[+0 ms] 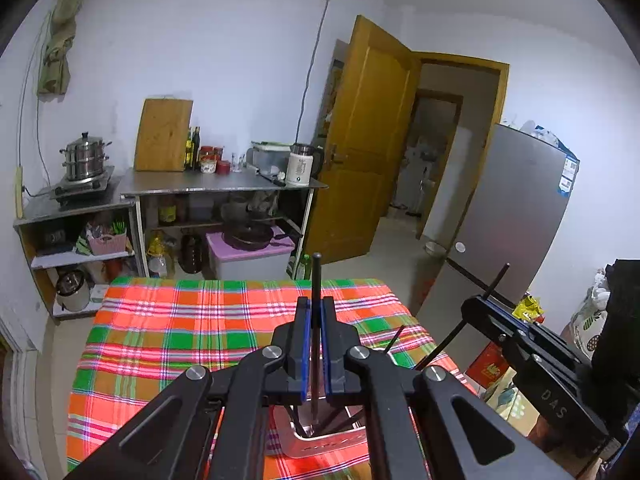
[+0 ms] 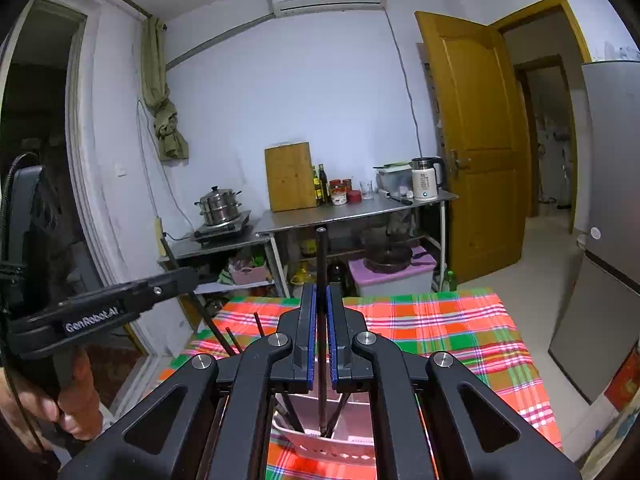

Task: Organize utensils
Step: 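Lower both black chopsticks into the basket and open both grippers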

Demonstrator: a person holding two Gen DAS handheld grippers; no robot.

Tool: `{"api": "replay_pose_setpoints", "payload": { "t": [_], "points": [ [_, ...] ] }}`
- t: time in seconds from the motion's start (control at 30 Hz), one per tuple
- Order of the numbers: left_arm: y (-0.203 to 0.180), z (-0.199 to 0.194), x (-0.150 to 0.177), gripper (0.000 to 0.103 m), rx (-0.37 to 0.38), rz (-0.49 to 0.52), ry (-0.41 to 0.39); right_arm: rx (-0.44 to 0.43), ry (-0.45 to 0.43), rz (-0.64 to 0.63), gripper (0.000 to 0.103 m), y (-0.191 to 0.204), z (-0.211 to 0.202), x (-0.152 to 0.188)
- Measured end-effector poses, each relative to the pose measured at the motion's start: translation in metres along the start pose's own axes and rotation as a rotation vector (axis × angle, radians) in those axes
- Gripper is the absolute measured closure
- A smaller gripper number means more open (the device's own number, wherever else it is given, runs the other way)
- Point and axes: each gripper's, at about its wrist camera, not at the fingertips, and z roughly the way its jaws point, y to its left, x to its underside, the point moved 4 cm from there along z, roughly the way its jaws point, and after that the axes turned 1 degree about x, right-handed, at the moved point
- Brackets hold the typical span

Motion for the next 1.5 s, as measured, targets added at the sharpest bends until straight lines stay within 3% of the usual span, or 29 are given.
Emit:
{"api": "replay_pose_setpoints", "payload": {
  "t": [0.37, 0.73, 0.9, 1.27, 1.5],
  "points": [
    [0.028, 0.040, 0.039, 0.099, 0.001, -0.056, 0.071, 0.015, 0.077, -0.006, 0.098, -0.004, 0.026, 0.036],
    [0.035, 0.056, 0.066, 0.098, -0.009, -0.063, 0.126, 0.010, 0.184, -0.001, 0.098, -0.008, 0.044, 0.070],
    [0.035, 0.044, 0.066, 0.095, -0.022, -0.049, 0.096, 0.006, 0.189, -0.009, 0.091, -0.007, 0.041, 0.071],
    [0.029, -0.004, 0.065, 0.091, -0.052, -0.030, 0.020, 0.000, 0.131, -0.009, 0.091, -0.008, 0.001, 0.061],
    [0.020, -0.038, 0.081, 0.091, -0.063, -0.025, -0.007, 0.005, 0.117, -0.012, 0.091, -0.010, -0.025, 0.068]
  ]
}}
